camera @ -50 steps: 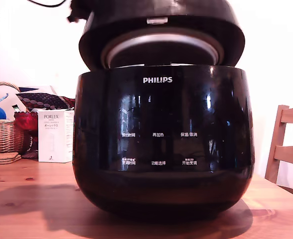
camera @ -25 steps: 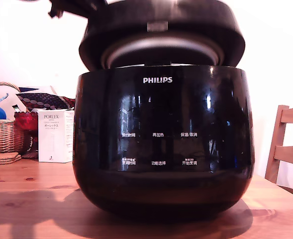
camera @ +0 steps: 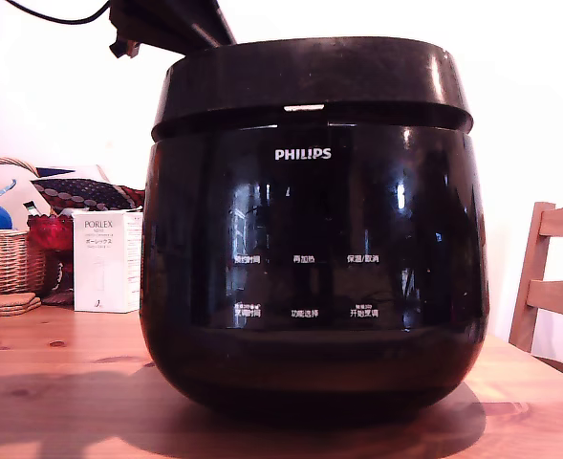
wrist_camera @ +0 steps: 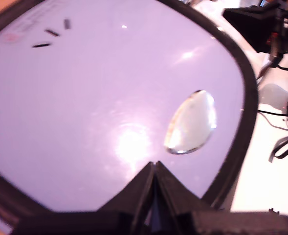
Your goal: Close the rice cooker by pressing the lid down with medium force
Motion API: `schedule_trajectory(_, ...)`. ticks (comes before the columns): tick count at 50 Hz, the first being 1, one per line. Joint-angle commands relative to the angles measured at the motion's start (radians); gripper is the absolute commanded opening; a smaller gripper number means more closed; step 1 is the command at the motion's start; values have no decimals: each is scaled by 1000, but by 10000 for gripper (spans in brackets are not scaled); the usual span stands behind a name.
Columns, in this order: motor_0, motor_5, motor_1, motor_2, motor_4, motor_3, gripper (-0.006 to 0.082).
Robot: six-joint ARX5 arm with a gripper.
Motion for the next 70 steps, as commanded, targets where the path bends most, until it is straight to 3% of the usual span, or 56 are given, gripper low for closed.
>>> schedule_trajectory(1,-4,-3,14,-32,-2,-4,-24)
schedule_trajectory(36,-32,1,14,-126,-15,2,-24)
schedule_trajectory(70,-27,117,-11,-320,-12,192,-24)
